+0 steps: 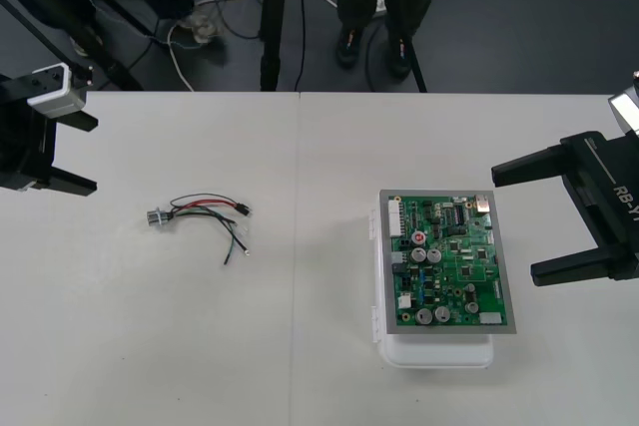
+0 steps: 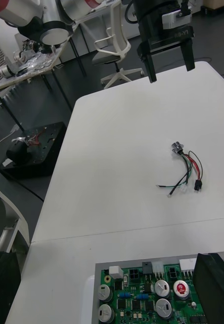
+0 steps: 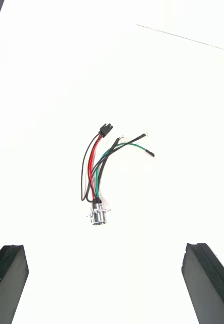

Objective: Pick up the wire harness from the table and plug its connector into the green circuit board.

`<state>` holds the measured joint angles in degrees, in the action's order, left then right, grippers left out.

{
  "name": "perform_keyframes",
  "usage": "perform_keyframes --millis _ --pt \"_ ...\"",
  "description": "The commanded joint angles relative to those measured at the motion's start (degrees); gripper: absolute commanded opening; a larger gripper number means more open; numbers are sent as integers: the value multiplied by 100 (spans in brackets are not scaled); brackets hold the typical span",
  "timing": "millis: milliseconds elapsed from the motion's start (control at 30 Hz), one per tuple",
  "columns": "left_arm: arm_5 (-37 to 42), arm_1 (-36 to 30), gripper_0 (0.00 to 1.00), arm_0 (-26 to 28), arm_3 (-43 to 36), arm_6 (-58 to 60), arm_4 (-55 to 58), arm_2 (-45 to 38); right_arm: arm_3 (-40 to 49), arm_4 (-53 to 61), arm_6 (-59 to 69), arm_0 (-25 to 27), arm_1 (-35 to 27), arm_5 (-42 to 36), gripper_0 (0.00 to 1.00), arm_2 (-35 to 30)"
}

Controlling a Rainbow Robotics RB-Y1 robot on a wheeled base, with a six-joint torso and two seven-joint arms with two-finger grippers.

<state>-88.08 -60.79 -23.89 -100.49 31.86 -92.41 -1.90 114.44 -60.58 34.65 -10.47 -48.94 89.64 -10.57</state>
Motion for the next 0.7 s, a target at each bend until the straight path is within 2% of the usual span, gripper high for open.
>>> perform_keyframes --millis 33,700 --pt "-192 23 90 -72 -138 -189 83 -56 26 55 69 -113 -204 36 100 -191" --pt "-192 23 90 -72 -138 -189 83 -56 26 55 69 -113 -204 36 100 -191"
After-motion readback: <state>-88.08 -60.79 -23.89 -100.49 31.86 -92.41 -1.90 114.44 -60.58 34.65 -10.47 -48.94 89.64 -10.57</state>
